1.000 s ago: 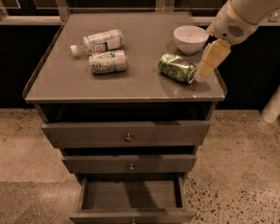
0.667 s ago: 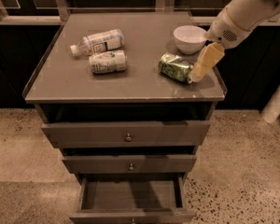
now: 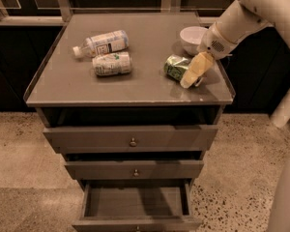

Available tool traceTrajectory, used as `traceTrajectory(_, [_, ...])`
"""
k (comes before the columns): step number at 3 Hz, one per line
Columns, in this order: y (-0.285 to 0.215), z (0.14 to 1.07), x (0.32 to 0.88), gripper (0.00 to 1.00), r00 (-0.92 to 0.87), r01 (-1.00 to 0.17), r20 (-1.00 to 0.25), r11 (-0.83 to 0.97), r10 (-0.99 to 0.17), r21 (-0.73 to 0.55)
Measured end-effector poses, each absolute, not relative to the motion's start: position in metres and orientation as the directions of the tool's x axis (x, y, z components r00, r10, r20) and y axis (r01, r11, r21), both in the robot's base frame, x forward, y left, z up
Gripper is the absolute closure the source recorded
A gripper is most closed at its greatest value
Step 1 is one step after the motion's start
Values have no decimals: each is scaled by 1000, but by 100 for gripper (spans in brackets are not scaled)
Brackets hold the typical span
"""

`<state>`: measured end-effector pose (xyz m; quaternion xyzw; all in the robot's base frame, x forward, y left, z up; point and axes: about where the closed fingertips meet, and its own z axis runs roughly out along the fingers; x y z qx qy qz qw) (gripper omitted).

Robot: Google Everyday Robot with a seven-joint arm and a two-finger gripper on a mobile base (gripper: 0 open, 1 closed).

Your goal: Place green can into bottom drawer

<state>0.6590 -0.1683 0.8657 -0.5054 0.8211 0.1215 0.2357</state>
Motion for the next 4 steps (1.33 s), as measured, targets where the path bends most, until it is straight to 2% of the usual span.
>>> traceTrajectory(1, [-159,854,667,0,-398,-882,-521,472,-755,-9])
traceTrajectory(2, [-160,838,667,18,-437,-863,-499,504,-749,-2])
traceTrajectory(4, [-159,836,667,66,-439,-863,-496,505,-749,1])
